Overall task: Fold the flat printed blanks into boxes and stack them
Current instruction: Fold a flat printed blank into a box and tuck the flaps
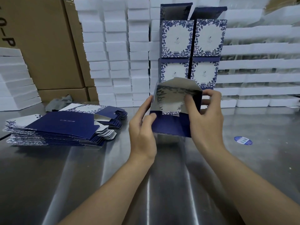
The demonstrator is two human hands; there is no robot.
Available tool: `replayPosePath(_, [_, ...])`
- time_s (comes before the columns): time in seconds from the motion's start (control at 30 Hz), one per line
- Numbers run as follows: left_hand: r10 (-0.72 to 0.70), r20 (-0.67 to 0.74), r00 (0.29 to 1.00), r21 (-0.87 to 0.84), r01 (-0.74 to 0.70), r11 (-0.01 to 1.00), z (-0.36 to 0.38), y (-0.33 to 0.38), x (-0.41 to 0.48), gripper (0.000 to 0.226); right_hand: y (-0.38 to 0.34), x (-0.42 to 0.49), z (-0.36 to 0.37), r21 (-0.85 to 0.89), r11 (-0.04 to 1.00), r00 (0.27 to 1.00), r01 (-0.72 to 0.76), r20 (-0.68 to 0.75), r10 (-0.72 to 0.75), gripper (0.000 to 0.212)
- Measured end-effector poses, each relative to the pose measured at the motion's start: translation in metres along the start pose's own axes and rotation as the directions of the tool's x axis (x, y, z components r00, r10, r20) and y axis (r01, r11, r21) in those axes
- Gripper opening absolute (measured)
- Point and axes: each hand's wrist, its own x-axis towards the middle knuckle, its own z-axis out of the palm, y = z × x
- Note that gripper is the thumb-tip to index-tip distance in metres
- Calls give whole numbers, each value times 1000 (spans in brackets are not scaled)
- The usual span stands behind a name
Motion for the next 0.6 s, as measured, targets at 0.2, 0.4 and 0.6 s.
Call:
replayPosePath(0.2, [36,60,998,-113,-29,993,6,7,-9,35,-16,1,1,106,994,999,-31,-11,33,34])
replayPosePath(0.4, [-20,34,999,-90,23,996,12,14,-10,50,-18,3,-1,71,993,995,-92,-23,94,43])
replayPosePath(0.6, [58,-12,998,217,-54,975,8,6,-12,38,-18,1,0,47,997,998,-69,-7,69,46])
